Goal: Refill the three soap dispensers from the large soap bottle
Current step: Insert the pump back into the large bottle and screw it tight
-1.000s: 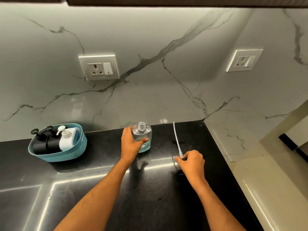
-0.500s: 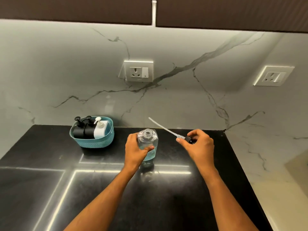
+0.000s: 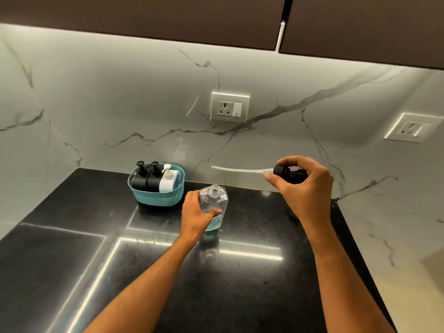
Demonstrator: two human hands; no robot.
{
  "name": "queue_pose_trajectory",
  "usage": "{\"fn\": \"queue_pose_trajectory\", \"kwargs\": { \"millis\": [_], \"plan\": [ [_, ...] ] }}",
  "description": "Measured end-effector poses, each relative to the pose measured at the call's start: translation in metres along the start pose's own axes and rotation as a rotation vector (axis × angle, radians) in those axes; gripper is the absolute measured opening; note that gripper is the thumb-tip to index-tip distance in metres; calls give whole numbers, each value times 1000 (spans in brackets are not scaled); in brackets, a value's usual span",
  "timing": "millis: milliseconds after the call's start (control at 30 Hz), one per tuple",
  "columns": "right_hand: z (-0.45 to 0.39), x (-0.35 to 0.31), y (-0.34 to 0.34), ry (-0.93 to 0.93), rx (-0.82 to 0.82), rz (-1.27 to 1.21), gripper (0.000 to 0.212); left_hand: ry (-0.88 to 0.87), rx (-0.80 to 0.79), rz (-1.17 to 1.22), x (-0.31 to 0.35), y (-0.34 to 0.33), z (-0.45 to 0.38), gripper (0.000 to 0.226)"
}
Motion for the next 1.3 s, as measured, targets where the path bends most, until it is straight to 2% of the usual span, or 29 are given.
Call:
{"fn": "queue_pose_trajectory", "kwargs": {
  "millis": [233, 800, 1033, 1167, 1300],
  "plan": [
    [-8, -30, 4, 89, -80, 68, 39, -6, -2, -7, -4, 6, 2, 70],
    [-4, -44, -8, 104, -212, 223, 49, -28, -35, -32, -2, 11, 11, 67],
    [-7, -55, -43, 187, -286, 194, 70, -72, -70, -42, 7, 6, 22, 68],
    [6, -38, -79, 191, -401, 158, 73, -81, -90, -1, 17, 4, 30, 66],
    [24, -21, -97, 159, -432, 123, 74, -129, -98, 2, 23, 3, 37, 60]
  ]
}}
Point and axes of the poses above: each hand's wrist, its own z-axis away from the middle knuckle, its own y-axis out of the back of the hand, x = y × z, the point moved 3 cm from there along -z, towards the middle knuckle, and after that the axes turned 10 degrees about y, right-handed, at the moved point
